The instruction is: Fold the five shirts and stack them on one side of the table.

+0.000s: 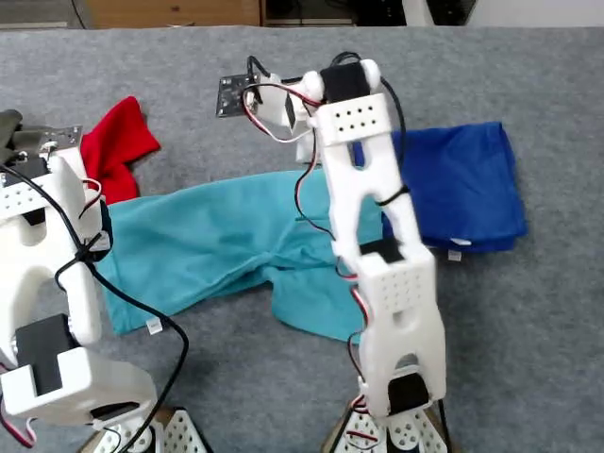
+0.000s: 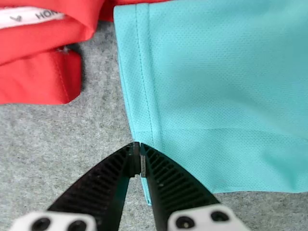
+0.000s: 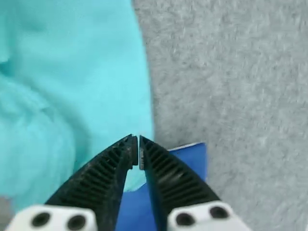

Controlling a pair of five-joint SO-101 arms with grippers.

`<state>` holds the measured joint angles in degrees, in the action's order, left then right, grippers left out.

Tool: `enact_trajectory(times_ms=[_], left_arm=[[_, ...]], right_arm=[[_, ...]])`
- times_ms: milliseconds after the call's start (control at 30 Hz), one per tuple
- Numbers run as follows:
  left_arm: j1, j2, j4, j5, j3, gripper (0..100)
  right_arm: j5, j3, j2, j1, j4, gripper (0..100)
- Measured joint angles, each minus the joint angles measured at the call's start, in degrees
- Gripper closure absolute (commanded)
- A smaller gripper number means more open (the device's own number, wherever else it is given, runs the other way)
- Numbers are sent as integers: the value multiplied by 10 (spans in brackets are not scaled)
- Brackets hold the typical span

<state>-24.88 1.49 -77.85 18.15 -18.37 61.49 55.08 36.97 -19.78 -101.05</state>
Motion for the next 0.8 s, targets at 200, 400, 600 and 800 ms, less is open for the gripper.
enact_trajectory(times_ms=[200, 400, 600, 800], left_arm=[[0, 0, 0, 0, 0, 981], [0, 0, 0, 0, 0, 981], [0, 0, 0, 0, 0, 981], [0, 0, 0, 0, 0, 981]], right_arm=[[0, -352, -257, -32, 13, 971], [-4, -743, -522, -55, 143, 852], [-28, -973, -672, -86, 178, 736], [-52, -1072, -687, -132, 231, 731]])
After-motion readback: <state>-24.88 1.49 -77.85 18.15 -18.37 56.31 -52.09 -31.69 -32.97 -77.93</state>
